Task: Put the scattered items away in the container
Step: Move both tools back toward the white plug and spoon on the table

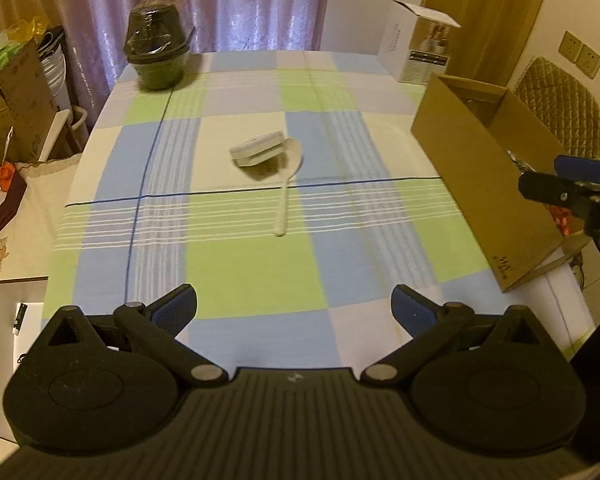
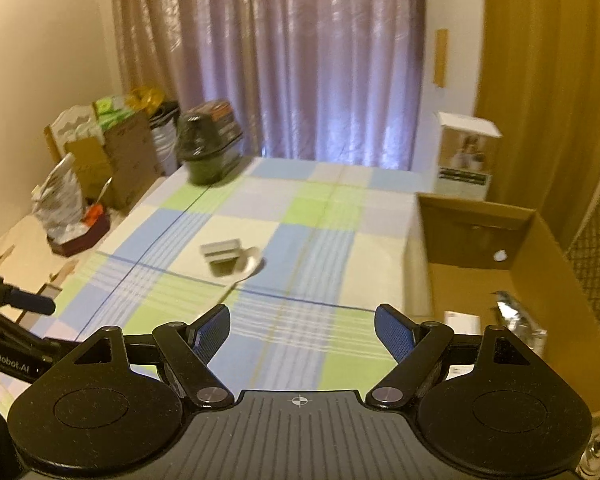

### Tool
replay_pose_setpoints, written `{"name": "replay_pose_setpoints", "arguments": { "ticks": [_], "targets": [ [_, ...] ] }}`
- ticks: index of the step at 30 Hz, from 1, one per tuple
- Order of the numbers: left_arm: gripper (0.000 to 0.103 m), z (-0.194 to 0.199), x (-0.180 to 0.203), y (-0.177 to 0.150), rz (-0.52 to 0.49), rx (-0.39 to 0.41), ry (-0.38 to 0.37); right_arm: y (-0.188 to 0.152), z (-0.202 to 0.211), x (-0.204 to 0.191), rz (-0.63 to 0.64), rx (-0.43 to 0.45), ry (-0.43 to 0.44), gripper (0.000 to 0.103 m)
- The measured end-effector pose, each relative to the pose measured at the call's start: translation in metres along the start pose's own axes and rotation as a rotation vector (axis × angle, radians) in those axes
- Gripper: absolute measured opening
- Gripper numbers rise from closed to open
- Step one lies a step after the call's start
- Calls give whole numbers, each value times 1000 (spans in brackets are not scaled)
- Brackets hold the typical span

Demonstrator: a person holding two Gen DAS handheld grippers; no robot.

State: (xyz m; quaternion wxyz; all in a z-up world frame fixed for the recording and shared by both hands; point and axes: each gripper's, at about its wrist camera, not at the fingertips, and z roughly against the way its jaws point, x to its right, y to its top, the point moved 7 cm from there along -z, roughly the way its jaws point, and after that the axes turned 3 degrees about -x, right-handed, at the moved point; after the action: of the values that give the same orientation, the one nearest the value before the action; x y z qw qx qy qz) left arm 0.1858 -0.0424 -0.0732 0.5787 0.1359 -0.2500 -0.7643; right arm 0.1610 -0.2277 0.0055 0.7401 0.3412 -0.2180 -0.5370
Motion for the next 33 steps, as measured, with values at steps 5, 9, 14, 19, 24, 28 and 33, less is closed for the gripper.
{"name": "replay_pose_setpoints", "arguments": {
  "ticks": [5, 9, 14, 19, 24, 28, 33],
  "targets": [
    [102, -11, -12, 1, 7, -11, 1, 2, -24, -16, 20, -29, 19, 85],
    [102, -23, -19, 3, 4, -27, -4, 3, -41, -23, 24, -48, 32, 85],
    [102, -40, -30, 9, -30, -39, -6, 4, -69, -29, 21, -79, 45, 85],
    [102, -58, -52, 22, -56, -34, -15, 3, -105, -34, -4, -114, 63, 85],
    [101, -80, -70, 45, -134, -17, -14, 5, -144, -39, -25, -136, 76, 85],
    [101, -100, -75, 69, -211, 0, -35, 7, -175, -40, -38, -151, 82, 85],
    [99, -129, -74, 96, -289, 7, -117, 3, -206, -45, -38, -159, 78, 85]
  ]
}}
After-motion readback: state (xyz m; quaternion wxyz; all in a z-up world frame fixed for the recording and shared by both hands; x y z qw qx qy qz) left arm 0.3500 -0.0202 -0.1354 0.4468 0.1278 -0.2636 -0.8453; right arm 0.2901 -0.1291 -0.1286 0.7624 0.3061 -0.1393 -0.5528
